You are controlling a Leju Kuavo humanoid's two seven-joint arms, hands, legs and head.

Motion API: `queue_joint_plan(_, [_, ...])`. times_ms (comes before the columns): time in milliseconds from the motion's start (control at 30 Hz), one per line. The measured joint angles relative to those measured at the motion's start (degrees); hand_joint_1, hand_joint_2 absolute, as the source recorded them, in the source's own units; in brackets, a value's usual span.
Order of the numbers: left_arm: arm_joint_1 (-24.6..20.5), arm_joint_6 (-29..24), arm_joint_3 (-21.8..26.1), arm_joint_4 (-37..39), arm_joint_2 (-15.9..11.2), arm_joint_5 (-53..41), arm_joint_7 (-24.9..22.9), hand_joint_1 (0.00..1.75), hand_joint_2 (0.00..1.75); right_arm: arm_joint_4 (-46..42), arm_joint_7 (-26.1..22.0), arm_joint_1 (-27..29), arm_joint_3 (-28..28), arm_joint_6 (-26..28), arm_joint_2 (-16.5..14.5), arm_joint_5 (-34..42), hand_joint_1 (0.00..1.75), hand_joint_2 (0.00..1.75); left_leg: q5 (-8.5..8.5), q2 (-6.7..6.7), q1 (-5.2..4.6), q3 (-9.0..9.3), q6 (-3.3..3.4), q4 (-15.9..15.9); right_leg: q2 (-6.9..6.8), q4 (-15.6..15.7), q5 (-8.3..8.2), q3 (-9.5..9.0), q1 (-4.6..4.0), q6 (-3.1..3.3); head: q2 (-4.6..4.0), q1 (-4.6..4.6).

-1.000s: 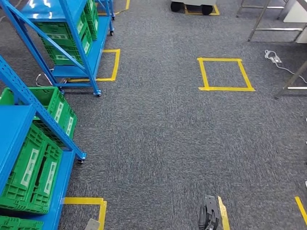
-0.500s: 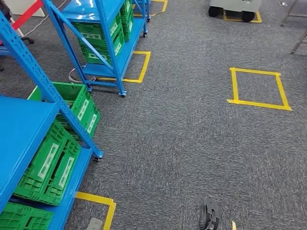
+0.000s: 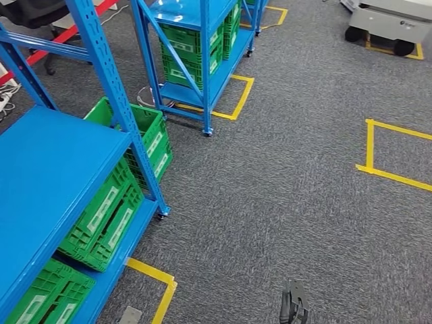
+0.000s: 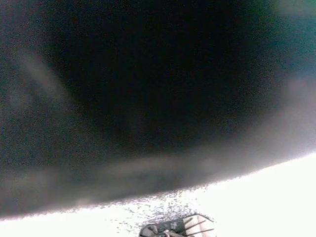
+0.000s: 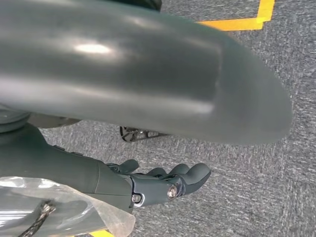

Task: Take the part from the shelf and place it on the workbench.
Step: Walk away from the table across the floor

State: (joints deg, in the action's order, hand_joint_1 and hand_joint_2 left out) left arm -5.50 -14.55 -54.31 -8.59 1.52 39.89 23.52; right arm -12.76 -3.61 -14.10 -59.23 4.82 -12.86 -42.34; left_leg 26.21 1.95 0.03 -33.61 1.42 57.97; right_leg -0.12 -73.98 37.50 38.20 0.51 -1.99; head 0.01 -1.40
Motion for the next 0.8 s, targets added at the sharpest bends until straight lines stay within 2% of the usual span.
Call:
queue_joint_plan(33, [0.07, 0.02, -0.02, 0.00, 0.01, -0.02, 0.03, 0.00, 0.00, 0.00, 0.01, 0.09, 0.10, 0.01, 0.01, 0.16, 0.00, 0.00, 0.01, 0.80, -0.07, 0.06, 0.01, 0.02, 0.17, 1.03, -1.48, -0.10, -0.01, 0.21, 0.00, 0.01])
queue_joint_plan(67, [0.09, 0.03, -0.02, 0.00, 0.01, -0.02, 0.07, 0.00, 0.00, 0.00, 0.01, 0.12, 0.24, 0.01, 0.01, 0.30, 0.00, 0.00, 0.02, 1.57, -0.12, 0.15, 0.00, 0.03, 0.60, 4.20, -3.76, -1.26, -0.01, 0.50, 0.00, 0.02])
queue_joint_plan(133, [0.00, 0.08, -0.02, 0.00, 0.07, -0.04, 0.15, 0.00, 0.00, 0.00, 0.01, 0.12, 0.57, 0.01, 0.07, 0.54, 0.00, 0.00, 0.02, 3.08, -0.17, 0.17, -0.13, 0.13, 3.07, 11.92, -7.55, -4.45, 0.09, 1.18, 0.00, 0.07])
queue_joint_plan(167, [-0.08, 0.12, -0.02, 0.00, 0.11, -0.06, 0.17, 0.00, 0.00, 0.00, 0.03, 0.11, 0.71, 0.01, 0.11, 0.61, 0.00, 0.00, -0.03, 3.72, -0.15, 0.02, -0.34, 0.19, 4.11, 14.39, -8.25, -5.66, 0.13, 1.34, 0.00, 0.08])
queue_joint_plan(200, [-0.11, 0.17, -0.03, 0.00, 0.16, -0.08, 0.19, 0.00, 0.00, 0.00, 0.05, 0.13, 0.81, 0.02, 0.15, 0.65, 0.00, 0.00, -0.15, 4.34, -0.06, -0.21, -0.67, 0.21, 4.75, 15.55, -8.28, -6.30, 0.14, 1.42, 0.01, 0.10])
queue_joint_plan(267, [0.01, 0.23, -0.04, 0.00, 0.17, -0.12, 0.20, 0.00, 0.00, 0.00, 0.12, 0.14, 0.93, 0.04, 0.16, 0.78, 0.00, 0.00, -0.44, 5.45, 0.15, -0.62, -1.48, 0.12, 3.90, 16.15, -8.28, -6.81, 0.13, 1.54, 0.02, 0.11])
queue_joint_plan(300, [0.14, 0.24, -0.05, 0.00, 0.15, -0.12, 0.20, 0.00, 0.00, 0.00, 0.13, 0.14, 1.01, 0.07, 0.15, 0.86, 0.00, 0.00, -0.23, 5.02, 0.13, -0.78, -1.82, 0.37, 3.24, 16.42, -8.45, -6.94, 0.20, 1.80, 0.01, 0.14])
queue_joint_plan(367, [0.14, 0.21, -0.06, 0.00, 0.08, -0.12, 0.20, 0.00, 0.00, 0.00, 0.14, 0.12, 1.21, 0.10, 0.15, 1.09, 0.00, 0.00, 1.97, 2.32, -0.01, -2.23, -2.37, 3.61, 1.72, 16.95, -8.73, -7.23, 0.38, 2.34, 0.00, 0.44])
queue_joint_plan(400, [0.04, 0.19, -0.07, 0.00, 0.08, -0.11, 0.20, 0.00, 0.00, 0.00, 0.16, 0.18, 1.30, 0.13, 0.16, 1.25, 0.00, 0.00, 3.84, 0.52, 0.00, -3.71, -2.60, 6.92, 0.87, 17.02, -8.74, -7.31, 0.32, 2.52, 0.00, 0.57])
queue_joint_plan(433, [-0.09, 0.19, -0.08, 0.00, 0.10, -0.11, 0.20, 0.00, 0.00, 0.00, 0.19, 0.24, 1.37, 0.15, 0.18, 1.41, 0.00, 0.00, 5.70, -0.53, 0.13, -5.47, -2.84, 10.77, 0.01, 17.02, -8.70, -7.30, 0.24, 2.63, 0.01, 0.68])
queue_joint_plan(467, [-0.17, 0.19, -0.09, 0.00, 0.13, -0.11, 0.20, 0.00, 0.00, 0.00, 0.24, 0.32, 1.45, 0.19, 0.20, 1.58, 0.00, 0.00, 7.00, -1.08, 0.28, -6.94, -3.05, 14.10, -0.89, 17.01, -8.65, -7.28, 0.18, 2.68, 0.01, 0.68])
queue_joint_plan(500, [-0.14, 0.20, -0.11, 0.00, 0.15, -0.09, 0.19, 0.00, 0.00, 0.00, 0.29, 0.37, 1.57, 0.24, 0.21, 1.77, 0.00, 0.00, 7.29, -1.34, 0.42, -7.59, -3.20, 15.80, -1.73, 16.99, -8.61, -7.27, 0.13, 2.70, 0.01, 0.68])
queue_joint_plan(533, [-0.08, 0.20, -0.13, 0.00, 0.15, -0.07, 0.19, 0.00, 0.00, 0.00, 0.33, 0.38, 1.75, 0.28, 0.22, 1.92, 0.00, 0.00, 6.50, -1.53, 0.52, -7.17, -3.30, 15.35, -2.49, 16.97, -8.57, -7.28, 0.12, 2.69, 0.00, 0.69])
queue_joint_plan(567, [-0.04, 0.20, -0.16, 0.00, 0.14, -0.05, 0.18, 0.00, 0.00, 0.00, 0.38, 0.36, 1.97, 0.33, 0.23, 2.08, 0.00, 0.00, 4.89, -1.84, 0.57, -5.71, -3.32, 12.82, -3.19, 16.96, -8.52, -7.32, 0.12, 2.63, 0.00, 0.70])
queue_joint_plan(633, [-0.17, 0.19, -0.21, 0.00, 0.11, -0.02, 0.17, 0.00, 0.00, 0.00, 0.43, 0.28, 2.41, 0.42, 0.23, 2.41, 0.00, 0.00, 1.55, -4.14, 0.32, -1.26, -3.06, 4.74, -4.45, 16.90, -8.30, -7.52, -0.07, 2.31, 0.01, 0.74])
queue_joint_plan(700, [-0.44, 0.17, -0.29, 0.00, 0.13, -0.02, 0.17, 0.00, 0.00, 0.00, 0.51, 0.24, 2.69, 0.55, 0.26, 2.73, 0.00, 0.00, 0.39, -5.85, -0.08, 1.12, -2.33, 0.02, -5.60, 16.82, -8.07, -7.70, -0.40, 1.80, 0.00, 0.68])
queue_joint_plan(733, [-0.49, 0.17, -0.34, 0.00, 0.14, -0.01, 0.17, 0.00, 0.00, 0.00, 0.58, 0.23, 2.81, 0.60, 0.27, 2.88, 0.00, 0.00, 0.52, -5.75, -0.30, 1.14, -1.95, -0.39, -6.14, 16.84, -8.02, -7.78, -0.51, 1.52, 0.00, 0.67])
queue_joint_plan(767, [-0.44, 0.16, -0.39, 0.00, 0.14, 0.02, 0.17, 0.00, 0.00, 0.00, 0.65, 0.21, 2.93, 0.64, 0.27, 2.98, 0.00, 0.00, 0.35, -5.02, -0.30, 1.02, -1.52, -0.47, -6.70, 16.91, -8.00, -7.91, -0.48, 1.26, 0.00, 0.64])
queue_joint_plan(800, [-0.34, 0.16, -0.42, 0.00, 0.16, 0.04, 0.16, 0.00, 0.00, 0.00, 0.71, 0.18, 3.10, 0.67, 0.28, 3.06, 0.00, 0.00, 0.20, -4.44, -0.24, 0.99, -1.14, -0.63, -6.59, 16.81, -7.76, -7.90, -0.36, 0.94, 0.01, 0.66])
